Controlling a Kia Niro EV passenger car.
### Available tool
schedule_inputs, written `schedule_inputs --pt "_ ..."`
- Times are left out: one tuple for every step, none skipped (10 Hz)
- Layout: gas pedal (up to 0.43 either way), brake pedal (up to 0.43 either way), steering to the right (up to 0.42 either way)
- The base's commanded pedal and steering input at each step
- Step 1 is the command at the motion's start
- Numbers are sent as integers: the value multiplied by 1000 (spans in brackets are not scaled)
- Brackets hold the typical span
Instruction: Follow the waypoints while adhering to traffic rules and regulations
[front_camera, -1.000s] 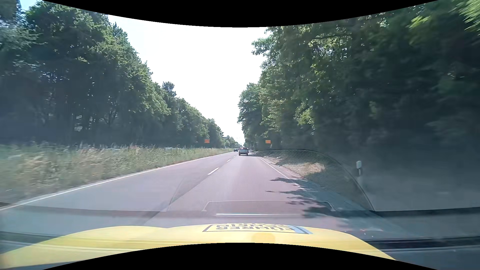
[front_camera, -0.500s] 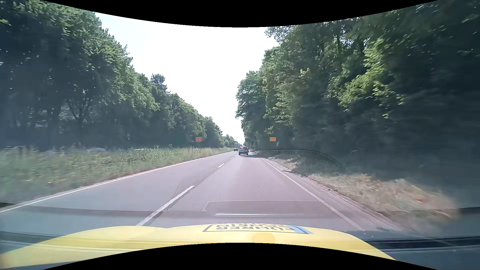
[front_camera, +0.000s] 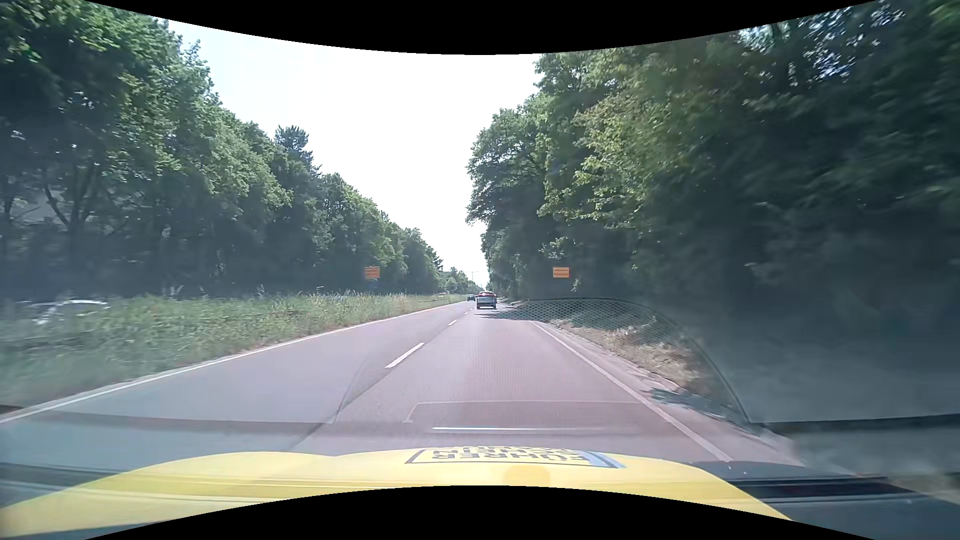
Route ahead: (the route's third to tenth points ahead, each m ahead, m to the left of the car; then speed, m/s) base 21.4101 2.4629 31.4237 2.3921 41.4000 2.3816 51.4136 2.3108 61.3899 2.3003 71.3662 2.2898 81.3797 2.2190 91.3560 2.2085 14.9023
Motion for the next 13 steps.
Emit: schedule_inputs --pt "20 0 0" --pt "20 0 0" --pt "20 0 0" --pt "20 0 0" --pt "28 0 0" --pt "28 0 0" --pt "39 0 0" --pt "47 0 0" --pt "59 0 0" --pt "59 0 0" --pt "59 0 -1" --pt "59 0 -1" --pt "59 0 -1"
